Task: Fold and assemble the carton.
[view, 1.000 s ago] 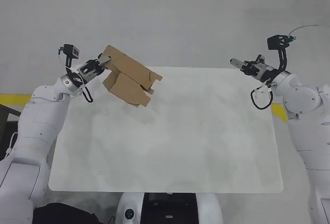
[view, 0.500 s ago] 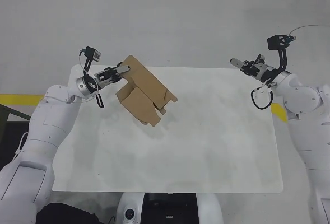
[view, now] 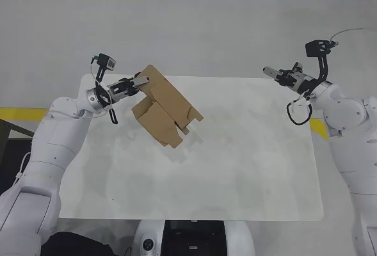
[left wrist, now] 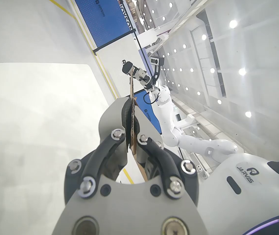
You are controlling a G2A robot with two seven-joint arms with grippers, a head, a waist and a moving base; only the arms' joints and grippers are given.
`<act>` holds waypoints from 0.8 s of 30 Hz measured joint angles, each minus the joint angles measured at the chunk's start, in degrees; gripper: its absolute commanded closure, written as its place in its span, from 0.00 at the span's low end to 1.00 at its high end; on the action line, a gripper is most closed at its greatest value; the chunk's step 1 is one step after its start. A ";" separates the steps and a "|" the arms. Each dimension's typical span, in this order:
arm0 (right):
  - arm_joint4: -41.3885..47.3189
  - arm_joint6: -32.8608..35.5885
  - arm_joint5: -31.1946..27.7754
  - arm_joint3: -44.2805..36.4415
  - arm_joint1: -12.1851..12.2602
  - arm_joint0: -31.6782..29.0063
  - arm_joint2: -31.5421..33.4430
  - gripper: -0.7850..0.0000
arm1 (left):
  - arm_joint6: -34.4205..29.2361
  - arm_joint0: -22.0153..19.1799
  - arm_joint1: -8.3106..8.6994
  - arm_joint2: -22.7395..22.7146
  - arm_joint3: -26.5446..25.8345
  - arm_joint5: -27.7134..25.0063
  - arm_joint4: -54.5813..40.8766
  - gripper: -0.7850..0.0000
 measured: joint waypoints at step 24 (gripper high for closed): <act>10.32 14.40 -1.89 2.34 -0.94 1.38 -5.62 0.00 | -5.88 2.07 0.03 1.93 -6.84 5.36 4.53 1.00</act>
